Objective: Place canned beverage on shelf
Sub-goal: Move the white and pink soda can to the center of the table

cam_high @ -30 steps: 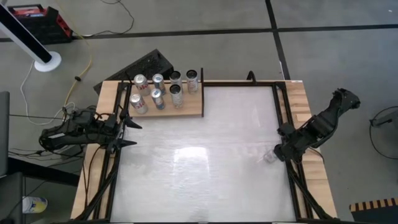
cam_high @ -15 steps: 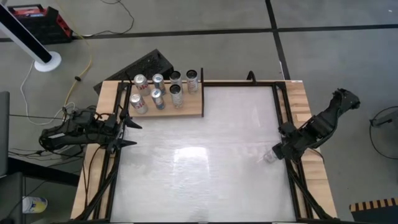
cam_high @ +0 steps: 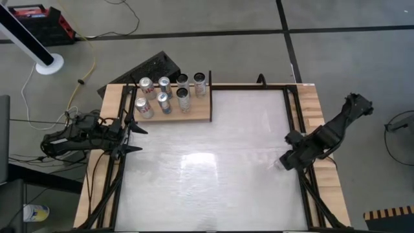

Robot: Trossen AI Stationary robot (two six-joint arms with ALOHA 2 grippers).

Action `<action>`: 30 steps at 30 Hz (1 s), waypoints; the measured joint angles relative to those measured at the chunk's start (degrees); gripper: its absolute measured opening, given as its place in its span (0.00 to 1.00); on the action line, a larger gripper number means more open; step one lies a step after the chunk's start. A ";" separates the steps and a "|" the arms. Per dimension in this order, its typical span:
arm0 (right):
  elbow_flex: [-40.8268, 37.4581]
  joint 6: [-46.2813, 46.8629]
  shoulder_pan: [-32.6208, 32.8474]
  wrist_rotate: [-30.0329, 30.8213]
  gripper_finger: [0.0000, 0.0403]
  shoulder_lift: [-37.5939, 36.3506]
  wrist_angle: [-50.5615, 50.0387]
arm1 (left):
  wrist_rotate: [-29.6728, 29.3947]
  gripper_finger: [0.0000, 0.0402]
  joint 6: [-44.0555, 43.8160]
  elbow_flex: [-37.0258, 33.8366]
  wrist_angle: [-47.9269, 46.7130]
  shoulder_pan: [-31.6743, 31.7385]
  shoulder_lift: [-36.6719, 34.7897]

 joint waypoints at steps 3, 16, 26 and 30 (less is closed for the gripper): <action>0.00 -0.03 0.00 0.00 0.99 1.41 -0.74 | 0.00 0.79 0.00 0.00 0.00 0.01 0.01; 0.00 -4.54 -1.22 0.04 0.98 8.79 -2.40 | 0.00 0.79 -0.02 0.00 0.00 0.00 0.02; 0.06 -9.85 -5.71 0.70 0.77 11.89 -2.52 | 0.00 0.79 -0.02 0.00 0.00 0.01 0.01; 0.11 -12.19 -7.30 0.61 0.69 11.88 -1.78 | 0.00 0.79 -0.03 0.00 -0.02 0.00 0.01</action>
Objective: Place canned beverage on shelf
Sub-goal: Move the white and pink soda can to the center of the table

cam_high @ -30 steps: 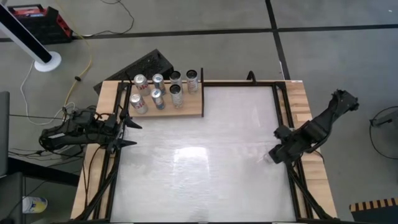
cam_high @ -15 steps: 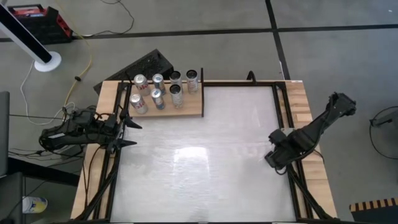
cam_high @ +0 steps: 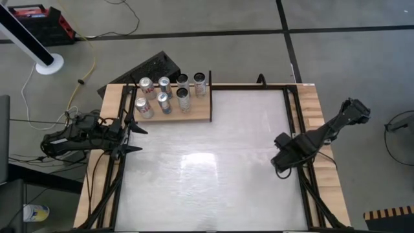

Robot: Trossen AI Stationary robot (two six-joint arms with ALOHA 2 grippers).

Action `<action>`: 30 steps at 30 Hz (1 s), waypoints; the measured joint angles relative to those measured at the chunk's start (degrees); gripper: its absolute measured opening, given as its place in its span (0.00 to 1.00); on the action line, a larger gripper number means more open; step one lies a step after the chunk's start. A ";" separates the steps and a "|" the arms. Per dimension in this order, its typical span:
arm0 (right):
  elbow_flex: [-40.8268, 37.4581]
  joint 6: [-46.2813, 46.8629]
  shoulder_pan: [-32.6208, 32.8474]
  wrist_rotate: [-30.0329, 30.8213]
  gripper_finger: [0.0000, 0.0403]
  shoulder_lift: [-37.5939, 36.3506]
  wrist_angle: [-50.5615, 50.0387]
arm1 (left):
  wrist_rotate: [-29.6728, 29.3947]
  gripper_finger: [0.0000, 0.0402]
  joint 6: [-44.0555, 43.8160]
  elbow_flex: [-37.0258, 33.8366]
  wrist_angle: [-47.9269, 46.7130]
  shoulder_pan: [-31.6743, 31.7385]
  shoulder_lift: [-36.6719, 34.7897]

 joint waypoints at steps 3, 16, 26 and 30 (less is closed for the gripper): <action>0.35 -2.78 -1.24 0.15 0.69 0.05 1.43 | 0.00 0.79 0.02 0.00 0.01 0.00 0.00; 15.78 -24.76 -12.12 8.39 0.69 8.31 9.18 | -0.61 0.79 0.05 0.00 0.07 0.02 0.00; 42.37 -54.45 -20.83 9.79 0.69 30.67 12.66 | -0.68 0.79 0.01 0.00 0.05 0.02 0.01; 53.55 -62.76 -21.82 9.72 0.69 39.15 12.49 | -0.66 0.79 -0.04 0.00 0.03 0.02 0.01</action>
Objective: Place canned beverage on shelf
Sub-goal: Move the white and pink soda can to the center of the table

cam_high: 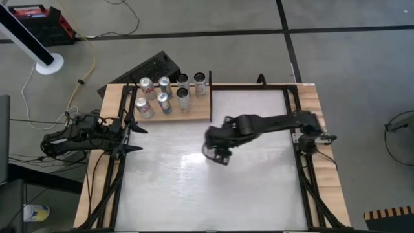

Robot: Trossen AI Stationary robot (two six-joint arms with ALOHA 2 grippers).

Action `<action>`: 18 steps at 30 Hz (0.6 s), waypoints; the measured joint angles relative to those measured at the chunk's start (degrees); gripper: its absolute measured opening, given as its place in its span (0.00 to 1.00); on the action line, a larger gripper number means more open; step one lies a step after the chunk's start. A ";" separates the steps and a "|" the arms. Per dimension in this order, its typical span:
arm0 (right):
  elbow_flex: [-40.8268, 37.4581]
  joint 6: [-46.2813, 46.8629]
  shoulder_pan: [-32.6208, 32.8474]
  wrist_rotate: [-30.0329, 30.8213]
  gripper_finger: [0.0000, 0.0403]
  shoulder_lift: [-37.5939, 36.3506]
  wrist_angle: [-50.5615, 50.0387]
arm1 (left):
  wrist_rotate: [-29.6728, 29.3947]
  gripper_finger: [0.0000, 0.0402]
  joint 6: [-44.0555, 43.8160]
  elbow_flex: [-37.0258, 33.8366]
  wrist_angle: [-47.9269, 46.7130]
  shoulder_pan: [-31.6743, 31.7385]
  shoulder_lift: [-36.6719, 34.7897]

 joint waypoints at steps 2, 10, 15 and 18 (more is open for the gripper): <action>5.03 -3.48 -0.42 -0.11 0.69 4.17 -0.06 | 0.00 0.79 -0.12 0.00 -0.01 -0.02 -0.02; 19.75 -14.21 -2.07 -3.76 0.69 17.44 -1.72 | 0.01 0.79 -0.11 0.00 0.03 -0.01 -0.01; 18.85 -15.84 -3.23 -4.61 0.69 18.66 -2.81 | 0.01 0.79 -0.10 0.00 0.05 -0.02 0.01; 18.84 -15.98 -3.55 -4.54 0.69 18.86 -3.80 | 0.01 0.79 -0.10 0.00 0.03 0.00 0.01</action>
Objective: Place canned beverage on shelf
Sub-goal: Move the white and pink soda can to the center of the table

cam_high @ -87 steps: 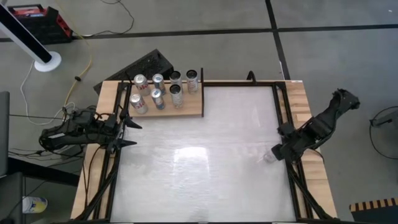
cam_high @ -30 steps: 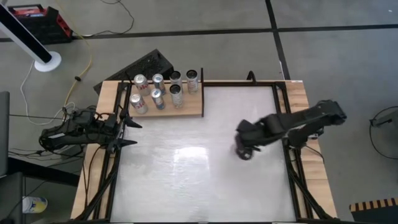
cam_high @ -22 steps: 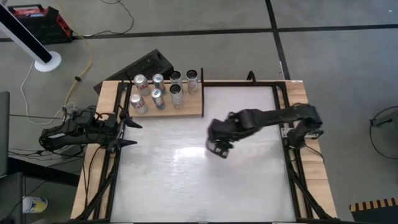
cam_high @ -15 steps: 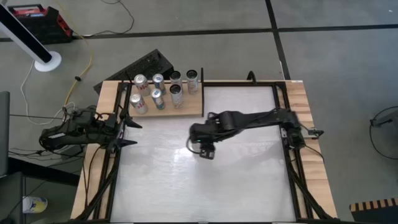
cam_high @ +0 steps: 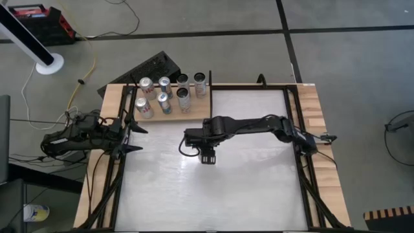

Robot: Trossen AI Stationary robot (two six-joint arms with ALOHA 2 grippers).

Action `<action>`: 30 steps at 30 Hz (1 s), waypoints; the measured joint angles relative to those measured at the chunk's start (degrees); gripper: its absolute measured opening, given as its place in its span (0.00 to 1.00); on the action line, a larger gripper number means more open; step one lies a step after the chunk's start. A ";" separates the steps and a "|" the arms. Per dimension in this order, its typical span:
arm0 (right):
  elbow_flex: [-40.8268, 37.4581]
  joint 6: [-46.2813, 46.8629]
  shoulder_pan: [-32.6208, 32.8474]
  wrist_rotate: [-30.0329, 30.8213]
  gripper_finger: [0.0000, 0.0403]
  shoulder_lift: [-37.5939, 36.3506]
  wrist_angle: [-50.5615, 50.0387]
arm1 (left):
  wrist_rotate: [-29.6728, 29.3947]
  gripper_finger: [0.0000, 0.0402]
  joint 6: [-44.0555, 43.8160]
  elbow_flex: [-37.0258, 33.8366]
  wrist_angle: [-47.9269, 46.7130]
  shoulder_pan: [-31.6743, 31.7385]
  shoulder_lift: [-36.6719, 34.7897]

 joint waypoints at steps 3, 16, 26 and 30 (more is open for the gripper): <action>0.00 0.00 -0.08 0.16 0.69 0.03 0.68 | 0.00 0.79 0.00 0.00 0.03 -0.02 0.00; 0.03 0.00 -0.09 0.10 0.88 -0.11 0.99 | -0.31 0.79 0.02 0.00 0.07 0.01 0.00; 0.04 0.40 -0.09 0.11 0.96 -0.12 1.21 | -0.33 0.79 0.02 0.00 0.03 0.01 0.00; 0.51 3.81 -0.09 0.20 0.96 -0.11 -0.03 | -0.33 0.79 0.02 0.00 0.01 0.01 0.00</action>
